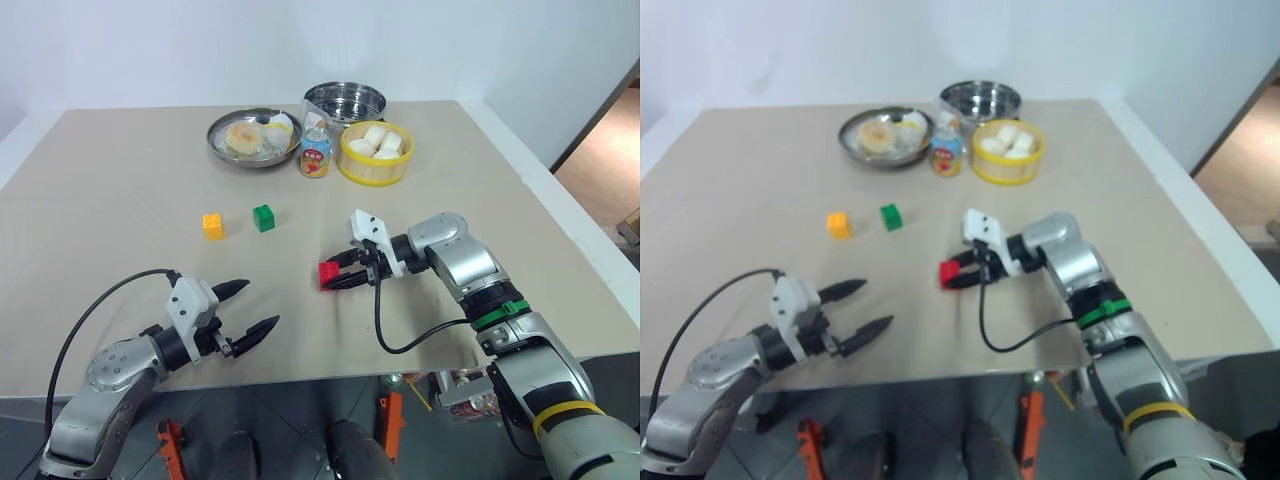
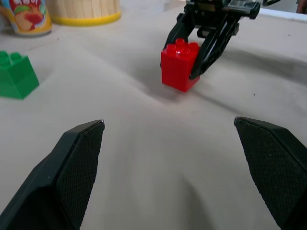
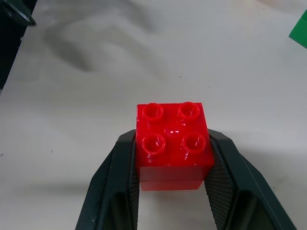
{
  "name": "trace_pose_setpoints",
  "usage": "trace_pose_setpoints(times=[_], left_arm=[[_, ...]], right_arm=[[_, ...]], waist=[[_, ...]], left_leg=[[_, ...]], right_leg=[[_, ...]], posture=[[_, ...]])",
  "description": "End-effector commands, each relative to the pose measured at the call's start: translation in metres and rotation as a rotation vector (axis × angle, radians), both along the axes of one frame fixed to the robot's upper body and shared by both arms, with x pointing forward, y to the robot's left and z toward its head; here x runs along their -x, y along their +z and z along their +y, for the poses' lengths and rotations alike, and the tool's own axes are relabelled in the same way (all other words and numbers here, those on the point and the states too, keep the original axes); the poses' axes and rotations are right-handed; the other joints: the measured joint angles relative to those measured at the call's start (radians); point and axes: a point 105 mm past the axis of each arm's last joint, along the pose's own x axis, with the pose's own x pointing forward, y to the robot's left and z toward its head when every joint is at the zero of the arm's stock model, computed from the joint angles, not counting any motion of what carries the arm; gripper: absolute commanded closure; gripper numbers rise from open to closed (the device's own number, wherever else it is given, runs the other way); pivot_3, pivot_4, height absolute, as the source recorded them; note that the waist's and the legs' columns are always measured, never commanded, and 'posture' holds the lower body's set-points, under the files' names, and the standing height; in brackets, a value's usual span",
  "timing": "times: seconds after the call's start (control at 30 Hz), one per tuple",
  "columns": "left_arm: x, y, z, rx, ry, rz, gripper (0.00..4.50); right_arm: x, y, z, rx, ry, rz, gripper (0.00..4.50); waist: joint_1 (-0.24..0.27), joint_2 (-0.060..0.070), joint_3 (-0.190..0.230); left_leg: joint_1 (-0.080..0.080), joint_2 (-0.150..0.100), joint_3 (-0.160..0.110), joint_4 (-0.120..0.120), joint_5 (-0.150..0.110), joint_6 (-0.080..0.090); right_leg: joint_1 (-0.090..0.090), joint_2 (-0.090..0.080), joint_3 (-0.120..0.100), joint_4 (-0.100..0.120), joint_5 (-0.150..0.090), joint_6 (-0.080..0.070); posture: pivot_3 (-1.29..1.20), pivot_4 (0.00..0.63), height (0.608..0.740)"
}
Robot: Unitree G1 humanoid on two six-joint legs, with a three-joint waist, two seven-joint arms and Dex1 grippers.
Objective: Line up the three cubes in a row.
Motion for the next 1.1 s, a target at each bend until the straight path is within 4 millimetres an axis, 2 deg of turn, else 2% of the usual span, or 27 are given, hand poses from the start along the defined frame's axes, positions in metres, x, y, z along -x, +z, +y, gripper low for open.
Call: trace_pose_setpoints(times=[0.03, 0.27, 0.33, 0.53, 0.57, 0.7, 0.77, 0.83, 0.9, 1.0, 1.1], left_arm=[[0.004, 0.009, -0.004, -0.007, -0.043, -0.032, 0.0], [0.004, 0.009, -0.006, -0.01, -0.055, -0.033, 0.0], [0.003, 0.009, -0.006, -0.011, -0.058, -0.033, 0.0], [0.003, 0.008, -0.007, -0.015, -0.064, -0.033, 0.0], [0.003, 0.008, -0.007, -0.015, -0.064, -0.032, 0.0], [0.0, 0.009, -0.005, -0.008, -0.04, -0.031, 0.0], [-0.005, 0.011, 0.003, 0.002, 0.012, -0.028, 0.0], [-0.015, 0.013, 0.016, 0.007, 0.096, -0.028, 0.0], [-0.034, 0.019, 0.038, 0.023, 0.25, -0.039, 0.0], [-0.051, 0.025, 0.05, 0.014, 0.336, -0.063, 0.0], [-0.065, 0.032, 0.043, 0.024, 0.335, -0.085, 0.0]], right_arm=[[-0.002, 0.01, 0.004, -0.009, 0.032, -0.039, 3.25], [-0.005, 0.003, 0.002, 0.002, 0.035, -0.033, 3.25], [-0.006, 0.004, 0.001, 0.004, 0.031, -0.034, 2.24], [-0.008, 0.016, 0.0, -0.041, 0.004, -0.043, 0.19], [-0.008, 0.019, 0.001, -0.052, 0.002, -0.046, 0.07], [-0.002, 0.035, 0.001, -0.105, -0.014, -0.067, 0.07], [0.004, 0.052, 0.003, -0.199, -0.051, -0.059, 0.07], [0.008, 0.067, 0.008, -0.306, -0.103, -0.056, 0.07], [0.011, 0.078, 0.014, -0.412, -0.169, -0.07, 0.07], [0.01, 0.082, 0.02, -0.496, -0.271, -0.059, 0.07], [0.01, 0.077, 0.026, -0.511, -0.327, -0.082, 0.07]], waist=[[0.0, 0.0, 0.0], [0.0, 0.0, 0.0], [0.0, 0.0, 0.0], [0.0, 0.0, 0.0], [0.0, 0.0, 0.0], [0.0, 0.001, 0.0], [0.001, 0.001, 0.0], [0.001, 0.001, 0.0], [0.001, 0.001, 0.0], [0.001, 0.001, 0.0], [0.001, 0.0, 0.0]], left_leg=[[0.0, 0.0, 0.0, 0.0, 0.0, 0.0], [0.0, 0.0, 0.0, 0.0, 0.0, 0.0], [0.0, 0.0, 0.0, 0.0, 0.0, 0.0], [0.0, 0.0, 0.0, 0.0, 0.0, 0.0], [0.0, 0.0, 0.0, 0.0, 0.0, 0.0], [0.0, 0.0, 0.0, 0.0, 0.0, 0.0], [0.0, 0.0, 0.0, 0.0, 0.0, 0.0], [-0.001, 0.0, -0.002, 0.0, 0.0, 0.0], [-0.001, 0.0, -0.003, 0.0, 0.0, 0.0], [-0.001, 0.0, -0.005, 0.0, 0.0, 0.0], [-0.002, -0.001, -0.006, 0.0, 0.001, 0.0]], right_leg=[[0.0, 0.0, 0.0, 0.0, 0.0, 0.0], [0.0, 0.0, 0.0, 0.0, 0.0, 0.0], [0.0, 0.0, 0.0, 0.0, 0.0, 0.0], [0.0, 0.0, 0.0, 0.0, 0.0, 0.0], [0.0, 0.0, 0.0, 0.0, 0.0, 0.0], [0.0, 0.0, 0.0, 0.0, 0.0, 0.0], [0.0, 0.0, 0.0, 0.0, 0.0, 0.0], [0.0, 0.0, -0.001, 0.0, 0.0, 0.0], [0.0, 0.0, -0.002, 0.001, 0.0, 0.0], [0.0, 0.001, -0.004, 0.001, 0.001, -0.001], [0.0, 0.0, -0.004, 0.001, 0.001, 0.0]], posture=[[0.0, 0.15, 0.734], [0.0, 0.15, 0.734], [0.0, 0.15, 0.734], [0.0, 0.15, 0.734], [0.0, 0.15, 0.734], [0.0, 0.15, 0.734], [0.0, 0.15, 0.734], [0.0, 0.15, 0.734], [0.0, 0.15, 0.734], [0.0, 0.15, 0.734], [0.0, 0.15, 0.734]])
